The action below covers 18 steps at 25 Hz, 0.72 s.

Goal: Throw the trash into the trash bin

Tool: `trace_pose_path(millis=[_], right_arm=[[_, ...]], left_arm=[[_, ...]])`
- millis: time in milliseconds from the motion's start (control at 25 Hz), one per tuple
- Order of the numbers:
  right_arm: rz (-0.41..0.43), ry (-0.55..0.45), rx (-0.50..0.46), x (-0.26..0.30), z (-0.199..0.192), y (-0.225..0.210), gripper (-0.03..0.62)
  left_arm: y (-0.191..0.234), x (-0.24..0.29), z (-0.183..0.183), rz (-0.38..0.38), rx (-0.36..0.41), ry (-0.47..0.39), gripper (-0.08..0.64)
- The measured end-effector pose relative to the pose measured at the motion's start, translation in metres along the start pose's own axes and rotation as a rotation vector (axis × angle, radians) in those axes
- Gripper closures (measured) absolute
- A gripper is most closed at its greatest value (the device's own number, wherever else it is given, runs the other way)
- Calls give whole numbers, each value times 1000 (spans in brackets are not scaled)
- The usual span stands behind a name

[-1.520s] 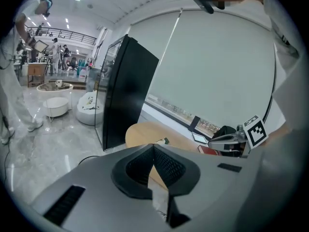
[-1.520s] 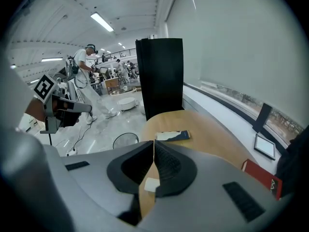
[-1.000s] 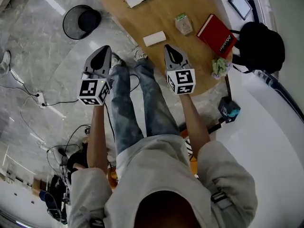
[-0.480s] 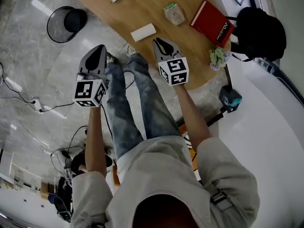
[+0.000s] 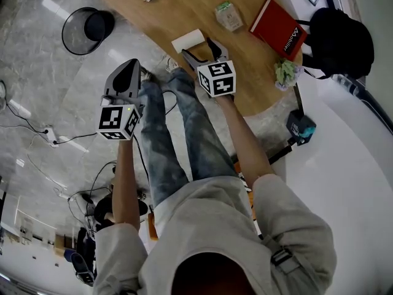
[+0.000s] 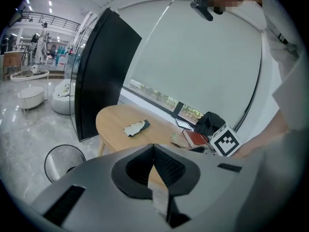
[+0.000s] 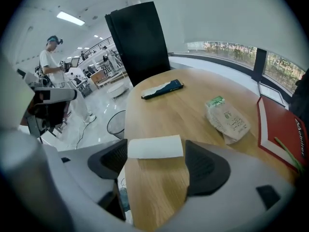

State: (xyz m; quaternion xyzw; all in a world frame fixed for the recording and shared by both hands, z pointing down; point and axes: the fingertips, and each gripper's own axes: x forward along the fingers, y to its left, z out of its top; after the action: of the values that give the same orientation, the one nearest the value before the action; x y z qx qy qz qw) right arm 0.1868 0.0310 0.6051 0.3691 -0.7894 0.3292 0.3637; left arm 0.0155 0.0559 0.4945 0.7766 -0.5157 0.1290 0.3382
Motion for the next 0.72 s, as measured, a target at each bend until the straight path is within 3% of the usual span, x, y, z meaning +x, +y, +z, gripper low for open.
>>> trace_pose_path(millis=[160,720], right_arm=[[-16,9,51,9,-3,-8,235],[90,73,121,30,-10,-15,241]], left_arm=[[3,-2,0,2,2,2,543],[11,-5,-6,15,-17,12,543]])
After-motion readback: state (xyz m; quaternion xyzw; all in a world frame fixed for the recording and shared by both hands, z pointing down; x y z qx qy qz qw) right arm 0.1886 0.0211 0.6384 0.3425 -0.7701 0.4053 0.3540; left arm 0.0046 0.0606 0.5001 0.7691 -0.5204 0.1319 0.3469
